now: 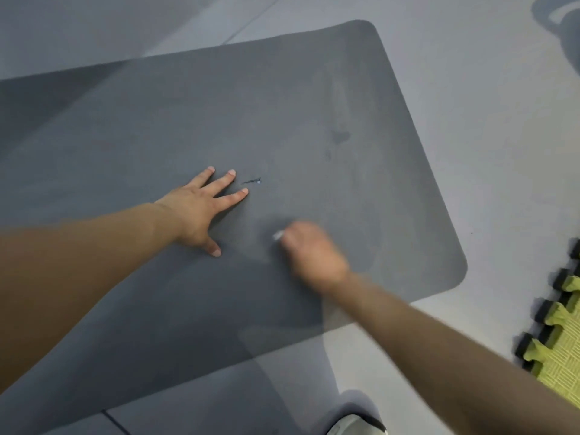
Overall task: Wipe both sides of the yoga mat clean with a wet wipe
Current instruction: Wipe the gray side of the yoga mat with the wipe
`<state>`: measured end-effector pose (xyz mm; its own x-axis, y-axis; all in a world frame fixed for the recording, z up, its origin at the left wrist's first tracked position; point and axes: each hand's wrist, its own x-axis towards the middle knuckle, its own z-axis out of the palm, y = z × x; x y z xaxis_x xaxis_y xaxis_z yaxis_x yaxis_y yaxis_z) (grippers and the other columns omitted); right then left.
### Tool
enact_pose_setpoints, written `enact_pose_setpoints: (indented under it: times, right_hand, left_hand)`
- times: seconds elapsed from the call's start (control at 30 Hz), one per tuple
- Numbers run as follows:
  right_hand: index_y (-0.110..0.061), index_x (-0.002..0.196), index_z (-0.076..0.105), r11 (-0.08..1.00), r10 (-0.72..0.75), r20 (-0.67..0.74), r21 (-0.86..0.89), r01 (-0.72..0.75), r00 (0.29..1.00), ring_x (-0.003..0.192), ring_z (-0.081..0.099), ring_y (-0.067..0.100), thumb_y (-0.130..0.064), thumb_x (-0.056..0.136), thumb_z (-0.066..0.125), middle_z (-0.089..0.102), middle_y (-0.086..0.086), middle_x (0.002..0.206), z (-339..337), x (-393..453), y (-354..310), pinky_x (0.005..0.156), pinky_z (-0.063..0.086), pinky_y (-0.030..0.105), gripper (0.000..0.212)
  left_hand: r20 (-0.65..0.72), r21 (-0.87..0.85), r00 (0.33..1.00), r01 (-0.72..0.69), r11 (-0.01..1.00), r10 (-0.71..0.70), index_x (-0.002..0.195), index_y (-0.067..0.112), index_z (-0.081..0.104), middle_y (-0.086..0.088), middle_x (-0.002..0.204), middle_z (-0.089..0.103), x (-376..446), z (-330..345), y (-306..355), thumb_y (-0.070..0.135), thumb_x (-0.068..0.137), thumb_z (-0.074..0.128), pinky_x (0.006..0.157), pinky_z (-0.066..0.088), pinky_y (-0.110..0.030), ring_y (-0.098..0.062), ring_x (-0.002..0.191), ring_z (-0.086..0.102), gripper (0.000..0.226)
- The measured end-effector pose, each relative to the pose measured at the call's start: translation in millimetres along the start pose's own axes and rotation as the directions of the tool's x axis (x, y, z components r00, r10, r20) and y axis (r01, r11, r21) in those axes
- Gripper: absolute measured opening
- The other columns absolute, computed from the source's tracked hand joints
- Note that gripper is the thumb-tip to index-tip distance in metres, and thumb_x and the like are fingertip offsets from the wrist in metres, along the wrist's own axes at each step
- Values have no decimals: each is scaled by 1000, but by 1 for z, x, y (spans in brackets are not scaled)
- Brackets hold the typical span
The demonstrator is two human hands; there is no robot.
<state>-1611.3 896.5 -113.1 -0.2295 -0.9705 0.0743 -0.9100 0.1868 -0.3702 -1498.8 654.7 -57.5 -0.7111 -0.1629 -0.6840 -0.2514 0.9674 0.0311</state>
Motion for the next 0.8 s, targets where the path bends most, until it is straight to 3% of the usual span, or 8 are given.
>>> enact_pose_setpoints:
  times: [0.07, 0.13, 0.23, 0.37, 0.43, 0.57, 0.7, 0.8]
  right_hand:
    - [-3, 89, 66, 945, 292, -196, -94, -314, 936, 75, 61, 40, 0, 74, 57, 60, 20, 82, -30, -1, 73, 68, 51, 41, 17]
    - [-2, 83, 59, 785, 570, -313, -65, -616, 760, 74, 57, 42, -8, 88, 48, 57, 23, 83, -61, -9, 125, 64, 47, 45, 13]
    - [-1, 83, 55, 645, 727, -341, 42, -763, 596, 76, 56, 42, -6, 88, 53, 57, 23, 86, -59, 2, 123, 65, 40, 44, 7]
    - [-5, 74, 57, 870, 491, -203, 59, -490, 847, 67, 57, 37, 4, 67, 61, 57, 17, 74, -2, 39, 14, 60, 47, 40, 13]
    - [-6, 76, 57, 976, 208, -53, 77, -204, 977, 66, 55, 35, 5, 57, 64, 56, 15, 75, 20, 42, -54, 60, 48, 37, 23]
    - [-1, 95, 59, 945, -299, 194, 197, 261, 934, 76, 52, 36, -4, 70, 42, 55, 19, 88, 26, 40, -79, 69, 43, 43, 30]
    - [-4, 95, 69, 988, 155, -94, 8, -155, 983, 83, 61, 39, 1, 72, 53, 62, 20, 87, -12, 64, 54, 77, 44, 40, 29]
    - [0, 87, 61, 768, 619, -335, 66, -637, 711, 85, 57, 43, -9, 88, 53, 59, 26, 89, -56, 55, 150, 75, 41, 45, 13]
  left_hand:
    - [2, 5, 1000, -12, 1000, 12, 150, 51, -22, 12, 161, -32, 1, -1, -4, 73, 67, 76, 121, 27, -48, -28, 152, -20, 131]
    - [2, 21, 1000, -9, 1000, 9, 150, 51, -22, 13, 161, -32, 1, -1, -5, 74, 67, 75, 119, 31, -50, -28, 153, -18, 130]
    - [5, 40, 1000, -3, 999, 2, 151, 50, -21, 13, 162, -31, 1, -1, -4, 74, 67, 74, 117, 34, -50, -27, 153, -16, 130]
    - [-6, 33, 1000, -5, 999, 5, 153, 47, -20, 15, 162, -29, 3, 1, -8, 72, 69, 75, 119, 30, -47, -25, 153, -15, 129]
    - [-43, 5, 999, -25, 1000, 25, 157, 37, -15, 13, 164, -23, 5, 3, -14, 66, 73, 75, 122, 24, -45, -24, 154, -11, 127]
    - [-68, -31, 996, -58, 998, 56, 161, 26, 0, 1, 168, -12, 4, 4, -34, 39, 86, 75, 125, 6, -29, -21, 155, -5, 107]
    - [-3, -39, 998, 65, 997, -65, 156, 48, -8, 6, 164, -26, 2, 5, -34, 39, 90, 71, 122, 26, -44, -25, 154, -15, 103]
    - [26, -64, 988, 152, 986, -150, 154, 48, -16, 4, 159, -34, 5, 9, -33, 44, 87, 73, 118, 31, -54, -39, 151, -17, 111]
